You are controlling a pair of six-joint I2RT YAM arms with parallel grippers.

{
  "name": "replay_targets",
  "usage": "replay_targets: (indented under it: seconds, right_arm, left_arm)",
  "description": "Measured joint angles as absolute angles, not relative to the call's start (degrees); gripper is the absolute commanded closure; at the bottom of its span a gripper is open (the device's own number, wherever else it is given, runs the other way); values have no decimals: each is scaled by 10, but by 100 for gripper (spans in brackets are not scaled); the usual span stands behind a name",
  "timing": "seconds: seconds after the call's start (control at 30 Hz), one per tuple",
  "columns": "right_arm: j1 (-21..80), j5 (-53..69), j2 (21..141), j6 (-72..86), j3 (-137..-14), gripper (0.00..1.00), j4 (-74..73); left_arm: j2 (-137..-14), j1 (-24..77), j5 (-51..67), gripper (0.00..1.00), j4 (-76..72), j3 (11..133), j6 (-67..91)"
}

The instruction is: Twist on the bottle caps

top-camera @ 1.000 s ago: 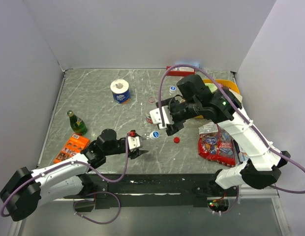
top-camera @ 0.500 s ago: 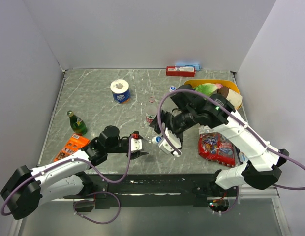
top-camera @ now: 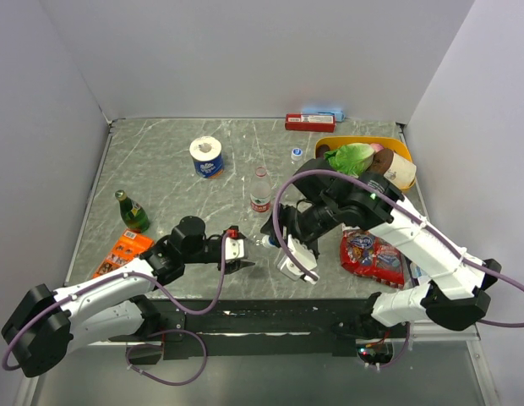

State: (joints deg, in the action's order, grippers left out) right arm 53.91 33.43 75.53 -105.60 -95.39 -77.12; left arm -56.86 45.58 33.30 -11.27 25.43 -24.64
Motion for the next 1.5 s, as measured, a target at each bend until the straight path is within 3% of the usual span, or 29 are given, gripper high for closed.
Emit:
replay_targets:
  seconds: [0.67, 0.9, 1.17, 1.5]
  right_arm:
    - [543, 324, 783, -1047, -955, 60, -787]
    - [542, 313, 800, -1022, -967, 72, -789]
    - [523, 297, 895, -874, -1052, 87, -804]
    - [444, 346, 1030, -582, -1189, 92, -793]
  left_arm:
    - [-570, 452, 316, 99, -104, 254, -257]
    - [-571, 452, 295, 99, -104, 253, -256]
    - [-571, 447, 234, 99, -133, 227, -213]
    - [-580, 446, 85, 99, -164, 219, -120]
